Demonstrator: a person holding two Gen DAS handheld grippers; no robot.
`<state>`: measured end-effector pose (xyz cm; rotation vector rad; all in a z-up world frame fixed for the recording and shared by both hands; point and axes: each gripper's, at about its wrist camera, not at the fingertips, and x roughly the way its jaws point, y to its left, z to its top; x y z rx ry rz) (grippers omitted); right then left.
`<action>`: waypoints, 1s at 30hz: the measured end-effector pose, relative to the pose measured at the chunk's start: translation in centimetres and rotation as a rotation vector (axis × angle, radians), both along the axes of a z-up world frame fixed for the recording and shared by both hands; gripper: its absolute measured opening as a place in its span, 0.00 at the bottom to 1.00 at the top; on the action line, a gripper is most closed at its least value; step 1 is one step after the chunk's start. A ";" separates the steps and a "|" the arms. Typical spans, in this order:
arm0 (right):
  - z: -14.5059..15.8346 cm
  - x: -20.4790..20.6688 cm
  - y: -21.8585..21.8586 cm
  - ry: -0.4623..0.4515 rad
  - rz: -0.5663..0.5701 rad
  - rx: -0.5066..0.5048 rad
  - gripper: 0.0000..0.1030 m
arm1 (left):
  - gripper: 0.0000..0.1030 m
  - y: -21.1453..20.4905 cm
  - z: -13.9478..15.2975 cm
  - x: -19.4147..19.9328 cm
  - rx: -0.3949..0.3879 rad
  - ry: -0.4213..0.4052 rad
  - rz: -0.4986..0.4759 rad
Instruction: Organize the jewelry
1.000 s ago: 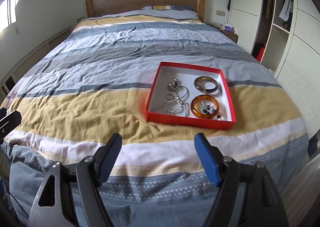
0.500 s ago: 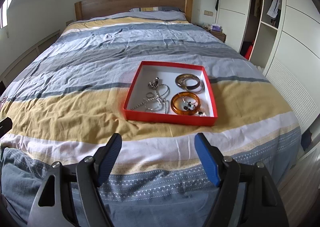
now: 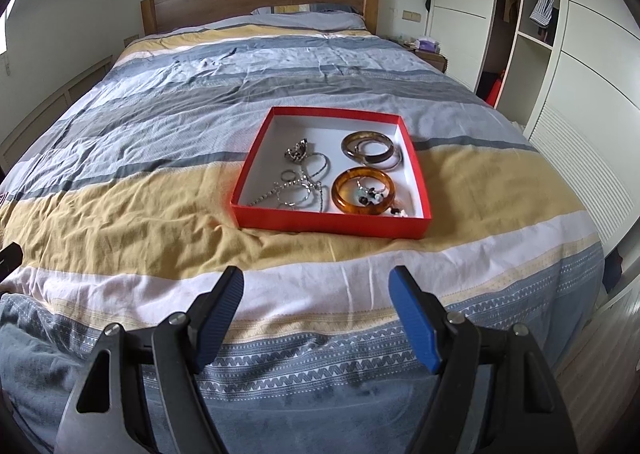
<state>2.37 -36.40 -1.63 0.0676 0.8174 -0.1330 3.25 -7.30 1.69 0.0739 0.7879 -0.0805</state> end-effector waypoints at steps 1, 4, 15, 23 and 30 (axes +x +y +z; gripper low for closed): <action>-0.1 0.0 0.0 0.001 -0.001 0.001 0.71 | 1.00 0.0 -0.1 0.1 -0.001 0.004 0.001; -0.3 0.2 -0.1 0.005 -0.002 0.001 0.71 | 1.00 0.0 -0.4 0.3 -0.001 0.009 0.001; -1.4 0.8 -0.1 0.027 -0.007 0.001 0.71 | 1.00 0.4 -1.8 1.0 -0.006 0.040 0.000; -1.4 0.7 0.0 0.033 -0.004 -0.002 0.71 | 1.00 0.6 -2.0 0.8 -0.013 0.047 -0.003; -1.2 0.4 0.2 0.029 -0.003 -0.002 0.71 | 1.00 0.6 -1.8 0.5 -0.020 0.044 -0.006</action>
